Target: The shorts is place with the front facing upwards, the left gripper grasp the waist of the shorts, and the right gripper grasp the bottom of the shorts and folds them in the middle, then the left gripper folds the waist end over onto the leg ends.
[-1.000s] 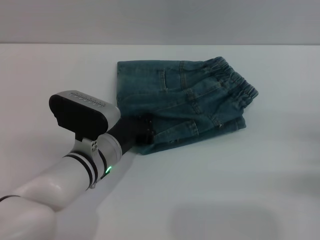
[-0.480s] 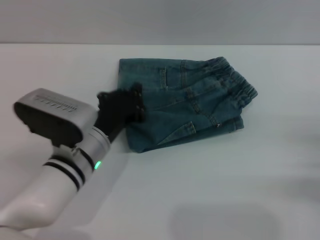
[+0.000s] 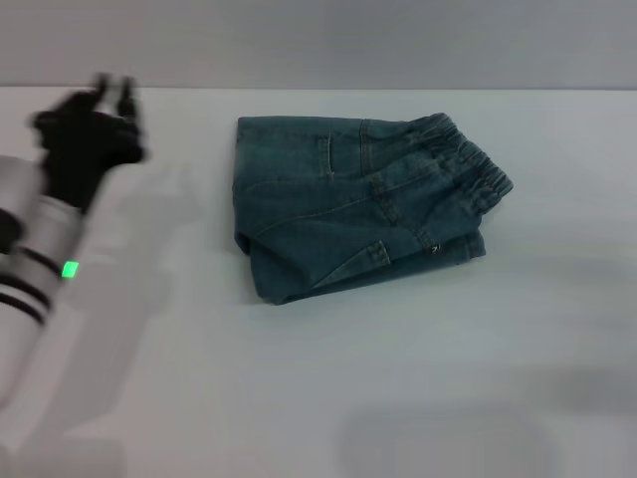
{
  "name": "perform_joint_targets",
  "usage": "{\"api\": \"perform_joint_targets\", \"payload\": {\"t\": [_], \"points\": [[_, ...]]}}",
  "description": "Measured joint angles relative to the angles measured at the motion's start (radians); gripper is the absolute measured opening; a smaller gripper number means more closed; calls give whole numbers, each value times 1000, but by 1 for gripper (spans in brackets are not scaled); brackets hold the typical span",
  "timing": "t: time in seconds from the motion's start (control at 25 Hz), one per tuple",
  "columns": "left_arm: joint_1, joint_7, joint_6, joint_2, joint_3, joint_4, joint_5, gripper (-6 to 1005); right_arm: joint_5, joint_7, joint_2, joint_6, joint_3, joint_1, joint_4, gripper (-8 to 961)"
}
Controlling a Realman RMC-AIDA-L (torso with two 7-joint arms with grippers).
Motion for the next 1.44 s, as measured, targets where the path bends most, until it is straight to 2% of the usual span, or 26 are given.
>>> {"api": "perform_joint_targets", "payload": {"t": [0.12, 0.2, 0.36, 0.64, 0.76, 0.92, 1.08, 1.2, 1.44], "points": [[1, -4, -14, -1, -67, 38, -8, 50, 0, -23, -1, -146, -42, 21, -51, 57], [-4, -7, -42, -3, -88, 72, -14, 117, 2, -24, 0, -204, -63, 32, -73, 60], [-9, -34, -92, -4, -95, 114, -15, 252, 8, 32, 0, -188, -59, 48, -83, 113], [-22, -57, -152, -4, -86, 169, -13, 694, 88, 62, 4, -183, -53, 103, -161, 234], [-39, -64, -240, -5, -64, 234, -13, 743, 89, 108, 2, -172, -54, 115, -171, 345], [-46, -69, -242, -6, -58, 250, -22, 808, 89, 171, -2, -165, -51, 132, -183, 506], [-56, -69, -231, -9, -54, 261, -43, 808, 90, 177, 2, -195, -47, 183, -269, 702], [-65, -69, -235, -9, -47, 268, -44, 808, 103, 179, 7, -237, -48, 201, -305, 776], [-70, -70, -257, -10, -45, 279, -59, 808, 156, 207, 5, -240, -63, 218, -325, 776]]}}
